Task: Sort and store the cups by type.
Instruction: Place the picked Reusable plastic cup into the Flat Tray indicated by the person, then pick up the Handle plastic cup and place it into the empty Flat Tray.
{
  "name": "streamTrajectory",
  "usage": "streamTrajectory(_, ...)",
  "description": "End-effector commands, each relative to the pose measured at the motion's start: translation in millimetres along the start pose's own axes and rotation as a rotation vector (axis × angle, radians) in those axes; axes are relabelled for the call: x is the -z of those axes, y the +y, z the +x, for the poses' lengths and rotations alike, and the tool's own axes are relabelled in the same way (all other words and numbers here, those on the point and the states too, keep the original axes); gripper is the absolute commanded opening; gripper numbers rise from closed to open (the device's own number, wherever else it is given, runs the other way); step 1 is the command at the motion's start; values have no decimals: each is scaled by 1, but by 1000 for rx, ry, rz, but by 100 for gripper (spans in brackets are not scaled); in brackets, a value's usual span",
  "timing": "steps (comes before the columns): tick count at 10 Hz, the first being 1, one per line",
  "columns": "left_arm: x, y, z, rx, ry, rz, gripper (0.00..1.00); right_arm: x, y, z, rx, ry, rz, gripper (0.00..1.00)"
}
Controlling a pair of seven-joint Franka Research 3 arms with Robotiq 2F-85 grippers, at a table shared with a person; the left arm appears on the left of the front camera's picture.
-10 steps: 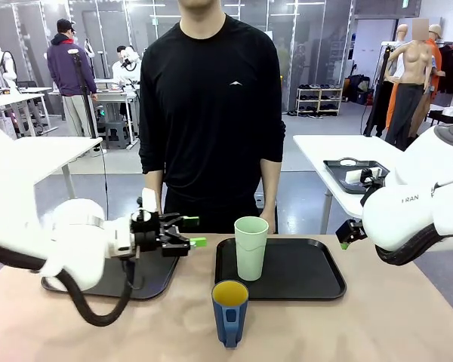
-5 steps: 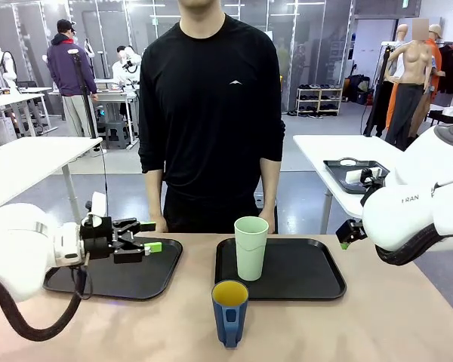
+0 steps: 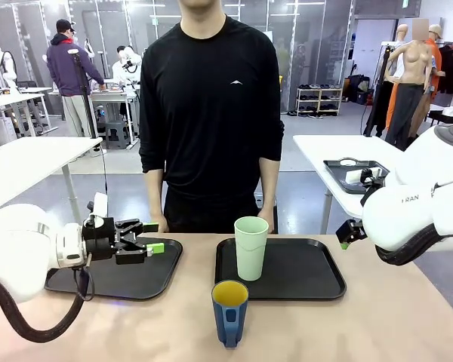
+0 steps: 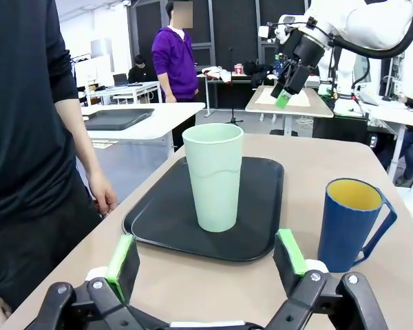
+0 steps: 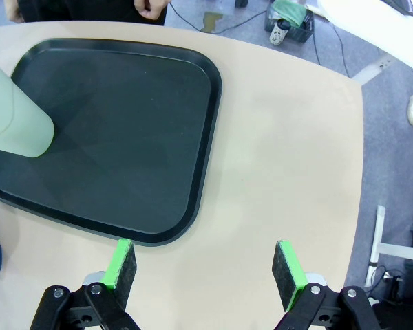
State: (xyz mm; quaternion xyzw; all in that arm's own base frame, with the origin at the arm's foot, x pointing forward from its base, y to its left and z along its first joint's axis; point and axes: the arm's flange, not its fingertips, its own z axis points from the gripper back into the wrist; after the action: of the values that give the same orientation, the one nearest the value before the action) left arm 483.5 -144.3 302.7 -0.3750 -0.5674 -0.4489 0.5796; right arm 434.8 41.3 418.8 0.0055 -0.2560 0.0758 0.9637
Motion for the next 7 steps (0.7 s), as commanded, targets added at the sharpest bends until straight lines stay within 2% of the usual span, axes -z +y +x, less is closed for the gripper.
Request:
streamTrajectory(1, 0, 3, -2, 14, 11, 15, 100, 1, 0, -1, 1, -2, 1, 100)
streamTrajectory(7, 0, 3, -2, 14, 11, 15, 100, 1, 0, -1, 1, -2, 1, 100)
